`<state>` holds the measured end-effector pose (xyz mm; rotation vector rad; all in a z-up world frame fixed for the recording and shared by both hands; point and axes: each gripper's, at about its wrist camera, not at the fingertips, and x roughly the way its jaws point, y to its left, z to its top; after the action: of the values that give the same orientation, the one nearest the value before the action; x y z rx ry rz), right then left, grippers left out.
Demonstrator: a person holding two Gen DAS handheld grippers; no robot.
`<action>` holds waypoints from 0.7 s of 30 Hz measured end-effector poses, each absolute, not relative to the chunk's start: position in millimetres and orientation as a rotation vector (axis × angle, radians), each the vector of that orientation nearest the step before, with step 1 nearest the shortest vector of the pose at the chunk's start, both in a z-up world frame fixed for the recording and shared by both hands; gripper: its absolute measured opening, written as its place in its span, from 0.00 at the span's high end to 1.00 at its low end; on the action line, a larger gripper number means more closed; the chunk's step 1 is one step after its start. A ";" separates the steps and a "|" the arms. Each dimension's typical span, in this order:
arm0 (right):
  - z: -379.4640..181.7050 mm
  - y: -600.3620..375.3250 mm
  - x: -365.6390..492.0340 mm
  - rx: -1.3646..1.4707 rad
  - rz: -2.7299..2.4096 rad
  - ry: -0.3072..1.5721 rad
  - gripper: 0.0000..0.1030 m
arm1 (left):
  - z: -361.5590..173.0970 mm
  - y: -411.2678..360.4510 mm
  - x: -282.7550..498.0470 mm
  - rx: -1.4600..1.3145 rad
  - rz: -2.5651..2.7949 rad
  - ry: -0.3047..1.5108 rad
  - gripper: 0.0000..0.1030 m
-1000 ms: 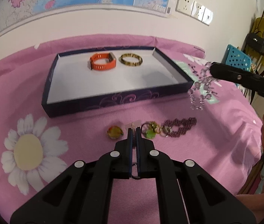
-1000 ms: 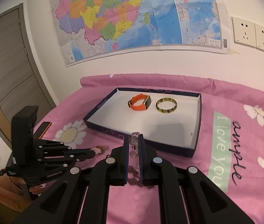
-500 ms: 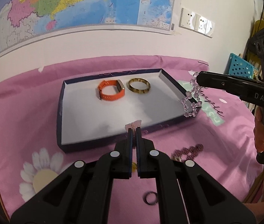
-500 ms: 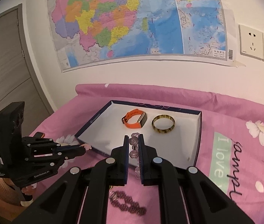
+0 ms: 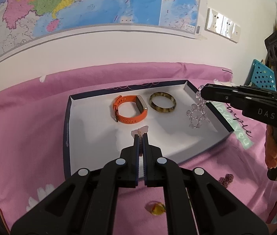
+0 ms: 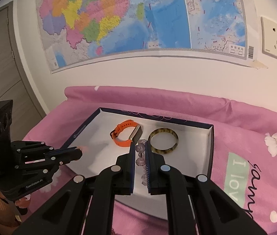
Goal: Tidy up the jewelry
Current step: 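Carry pendant and bracelet into the box and open both tools to release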
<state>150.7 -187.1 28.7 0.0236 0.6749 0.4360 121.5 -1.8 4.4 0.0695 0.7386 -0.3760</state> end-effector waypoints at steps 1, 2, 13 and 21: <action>26.8 -186.0 154.0 0.023 0.434 0.680 0.92 | 2.6 -2.4 125.1 0.071 -0.373 0.745 0.97; 25.0 -185.4 156.3 0.023 0.430 0.682 0.92 | 0.9 -3.0 127.5 0.072 -0.372 0.750 0.97; 8.8 -173.5 178.3 0.009 0.425 0.721 0.92 | -15.0 -10.3 152.6 0.064 -0.353 0.799 0.97; -3.5 -169.1 191.5 0.016 0.446 0.770 0.92 | -25.3 -16.6 165.2 0.075 -0.340 0.830 0.97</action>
<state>191.5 -169.1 -3.5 0.0161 0.7701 0.4459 165.2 -16.6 -25.3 0.0753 0.8300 -0.3397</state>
